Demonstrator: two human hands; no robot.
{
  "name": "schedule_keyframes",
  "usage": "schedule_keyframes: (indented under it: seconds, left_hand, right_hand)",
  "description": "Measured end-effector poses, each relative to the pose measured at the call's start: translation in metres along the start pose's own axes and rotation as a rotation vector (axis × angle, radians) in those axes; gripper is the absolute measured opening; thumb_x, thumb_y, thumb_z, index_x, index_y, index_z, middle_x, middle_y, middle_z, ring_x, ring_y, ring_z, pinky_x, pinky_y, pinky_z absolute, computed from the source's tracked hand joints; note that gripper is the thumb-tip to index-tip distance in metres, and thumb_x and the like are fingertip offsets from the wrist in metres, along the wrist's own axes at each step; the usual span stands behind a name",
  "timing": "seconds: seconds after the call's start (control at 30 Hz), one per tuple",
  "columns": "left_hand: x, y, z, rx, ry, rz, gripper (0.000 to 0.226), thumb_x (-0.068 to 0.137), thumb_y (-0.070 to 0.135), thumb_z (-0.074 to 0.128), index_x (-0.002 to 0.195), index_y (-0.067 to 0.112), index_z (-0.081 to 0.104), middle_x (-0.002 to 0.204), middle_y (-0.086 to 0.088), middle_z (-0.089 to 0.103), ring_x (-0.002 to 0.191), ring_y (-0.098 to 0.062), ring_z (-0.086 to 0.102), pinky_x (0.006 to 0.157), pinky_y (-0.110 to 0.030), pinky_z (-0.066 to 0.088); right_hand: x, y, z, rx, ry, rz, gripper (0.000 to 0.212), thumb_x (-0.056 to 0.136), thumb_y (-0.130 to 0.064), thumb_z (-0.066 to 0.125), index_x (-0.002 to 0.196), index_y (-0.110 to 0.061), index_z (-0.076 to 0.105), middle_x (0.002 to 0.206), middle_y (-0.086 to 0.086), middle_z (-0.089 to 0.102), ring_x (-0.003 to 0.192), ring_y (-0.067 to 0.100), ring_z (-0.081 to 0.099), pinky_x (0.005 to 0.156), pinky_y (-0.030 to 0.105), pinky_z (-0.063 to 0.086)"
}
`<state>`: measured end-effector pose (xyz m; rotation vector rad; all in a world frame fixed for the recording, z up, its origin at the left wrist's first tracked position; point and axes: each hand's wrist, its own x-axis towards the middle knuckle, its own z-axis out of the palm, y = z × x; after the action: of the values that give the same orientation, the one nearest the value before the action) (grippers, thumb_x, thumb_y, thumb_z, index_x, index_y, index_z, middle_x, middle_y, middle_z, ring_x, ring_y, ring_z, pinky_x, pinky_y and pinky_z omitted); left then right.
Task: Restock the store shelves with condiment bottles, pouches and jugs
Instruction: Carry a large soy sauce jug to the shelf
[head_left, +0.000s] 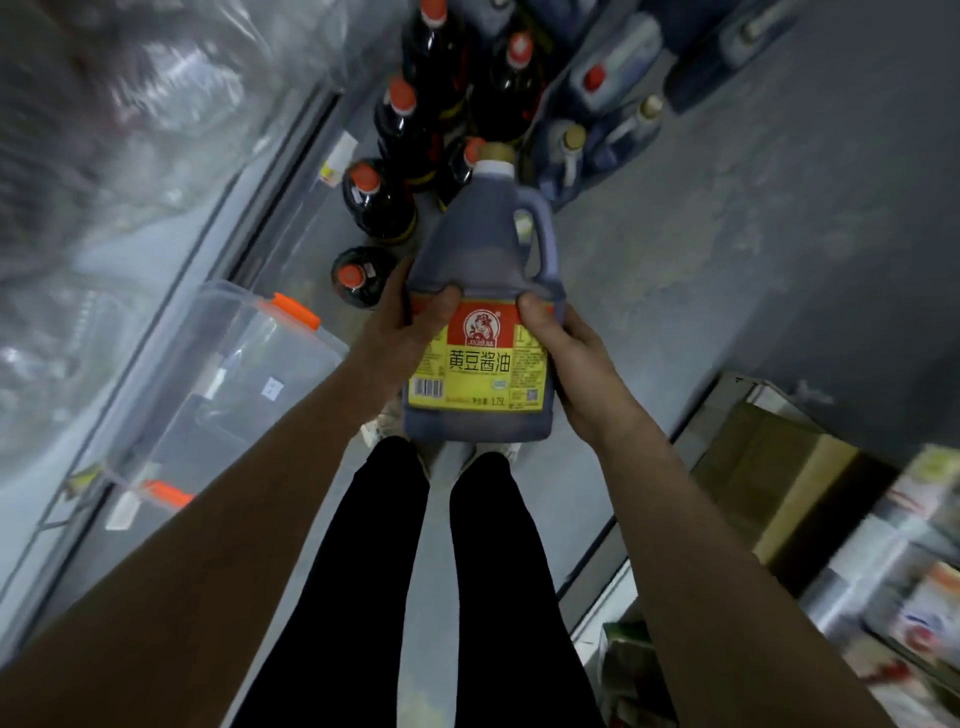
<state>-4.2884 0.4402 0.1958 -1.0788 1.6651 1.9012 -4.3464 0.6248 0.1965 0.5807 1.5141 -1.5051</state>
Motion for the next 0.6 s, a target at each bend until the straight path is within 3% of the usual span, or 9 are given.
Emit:
schedule_keyframes:
  seconds: [0.07, 0.2, 0.33, 0.4, 0.53, 0.6]
  left_hand:
    - [-0.029, 0.026, -0.001, 0.020, 0.035, 0.059, 0.053, 0.096, 0.033, 0.061, 0.143, 0.021, 0.040, 0.112, -0.002, 0.069, 0.086, -0.008, 0.072, 0.069, -0.024, 0.058]
    - [-0.081, 0.077, -0.007, 0.046, 0.077, 0.138, 0.044, 0.096, 0.044, 0.058, 0.136, 0.031, 0.043, 0.100, 0.009, 0.070, 0.080, -0.004, 0.072, 0.063, -0.019, 0.056]
    - [-0.133, 0.125, -0.008, 0.015, 0.084, 0.183, 0.049, 0.096, 0.047, 0.056, 0.139, 0.029, 0.041, 0.107, 0.004, 0.070, 0.088, -0.010, 0.072, 0.073, -0.028, 0.058]
    - [-0.158, 0.147, -0.011, -0.013, 0.078, 0.213, 0.051, 0.097, 0.045, 0.056, 0.139, 0.023, 0.041, 0.110, 0.002, 0.069, 0.085, -0.006, 0.071, 0.067, -0.022, 0.056]
    - [-0.206, 0.190, -0.017, -0.057, 0.114, 0.249, 0.046, 0.094, 0.044, 0.060, 0.132, 0.025, 0.040, 0.082, 0.010, 0.075, 0.069, -0.005, 0.072, 0.053, -0.018, 0.054]
    - [-0.231, 0.209, -0.021, -0.036, 0.155, 0.285, 0.052, 0.093, 0.049, 0.061, 0.133, 0.023, 0.041, 0.085, 0.008, 0.074, 0.069, -0.007, 0.073, 0.059, -0.024, 0.057]
  right_hand:
    - [-0.032, -0.028, 0.010, -0.004, 0.005, -0.031, 0.054, 0.086, -0.040, 0.073, 0.129, -0.010, 0.059, 0.106, 0.008, 0.077, 0.095, 0.025, 0.075, 0.074, 0.032, 0.061]
    - [-0.095, -0.074, 0.032, -0.020, 0.012, -0.076, 0.048, 0.092, -0.041, 0.069, 0.129, -0.012, 0.059, 0.106, 0.010, 0.077, 0.094, 0.027, 0.075, 0.075, 0.037, 0.061]
    - [-0.148, -0.113, 0.048, -0.044, 0.031, -0.150, 0.050, 0.093, -0.044, 0.067, 0.131, -0.012, 0.058, 0.109, 0.013, 0.075, 0.097, 0.032, 0.074, 0.089, 0.050, 0.060]
    - [-0.171, -0.131, 0.057, -0.078, 0.030, -0.190, 0.052, 0.093, -0.046, 0.067, 0.131, -0.012, 0.058, 0.111, 0.014, 0.075, 0.098, 0.033, 0.074, 0.093, 0.053, 0.058]
    - [-0.216, -0.166, 0.073, -0.165, 0.005, -0.254, 0.062, 0.088, -0.056, 0.068, 0.133, -0.015, 0.058, 0.116, 0.013, 0.073, 0.100, 0.032, 0.073, 0.095, 0.053, 0.056]
    - [-0.240, -0.183, 0.082, -0.205, 0.003, -0.283, 0.063, 0.085, -0.059, 0.070, 0.130, -0.016, 0.060, 0.113, 0.011, 0.075, 0.097, 0.031, 0.074, 0.093, 0.052, 0.057]
